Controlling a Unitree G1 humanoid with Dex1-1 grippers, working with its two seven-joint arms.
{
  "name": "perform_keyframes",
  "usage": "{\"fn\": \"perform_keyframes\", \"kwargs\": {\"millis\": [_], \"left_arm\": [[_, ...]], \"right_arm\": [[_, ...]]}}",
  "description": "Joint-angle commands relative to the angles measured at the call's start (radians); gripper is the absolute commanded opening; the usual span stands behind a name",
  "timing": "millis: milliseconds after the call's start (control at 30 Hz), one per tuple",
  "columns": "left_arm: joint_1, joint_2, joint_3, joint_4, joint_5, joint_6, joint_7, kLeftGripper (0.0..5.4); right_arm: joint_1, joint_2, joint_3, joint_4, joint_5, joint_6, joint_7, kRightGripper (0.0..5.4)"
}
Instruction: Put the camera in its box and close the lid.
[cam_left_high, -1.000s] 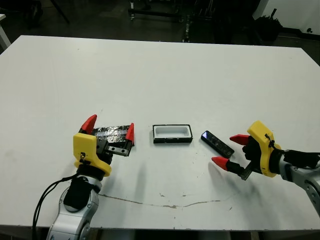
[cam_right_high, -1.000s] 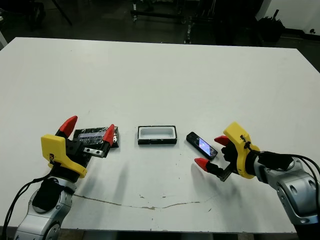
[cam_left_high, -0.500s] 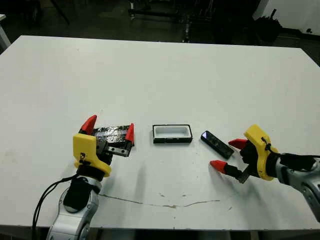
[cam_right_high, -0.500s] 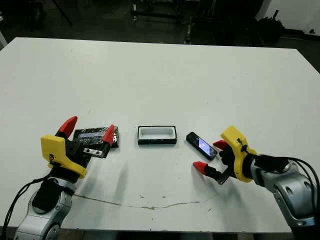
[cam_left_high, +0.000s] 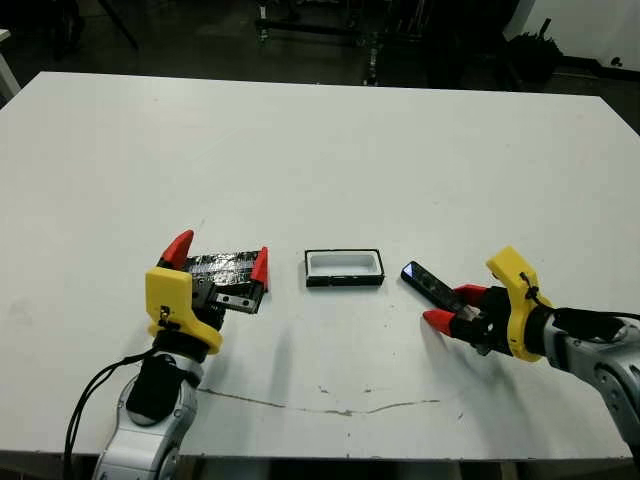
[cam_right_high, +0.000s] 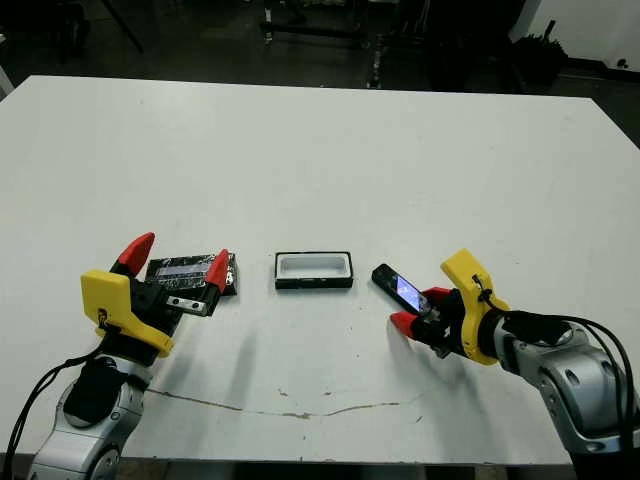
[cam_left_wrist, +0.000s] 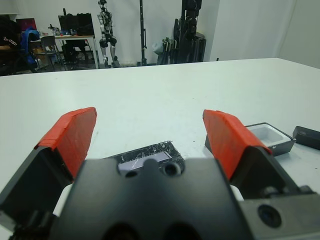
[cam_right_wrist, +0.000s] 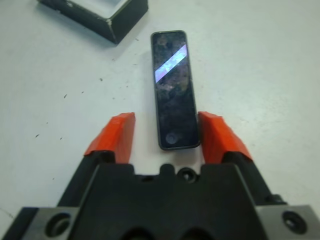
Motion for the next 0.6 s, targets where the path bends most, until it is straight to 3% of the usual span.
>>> {"fn": "perform_keyframes", "kwargs": {"millis": [33,300,600], "left_arm": [[0.009,0.005,0.004,-0.004,-0.001,0.01,0.0,5.4],[0.011,0.001,0.001,-0.01,0.0,0.019,0.005,5.4],[0.009,0.007,0.001,-0.002,0.004,0.005,-0.001,5.4]], "right_arm": [[0.018,0.004,-0.007,0.004,0.004,0.025,-0.012,2.78],[0.006,-0.016,0.001,0.002,-0.008,0.007,0.01,1.66],[-0.027,-0.048,0.009,0.011,-0.011,-0.01,0.057,1.66]]}}
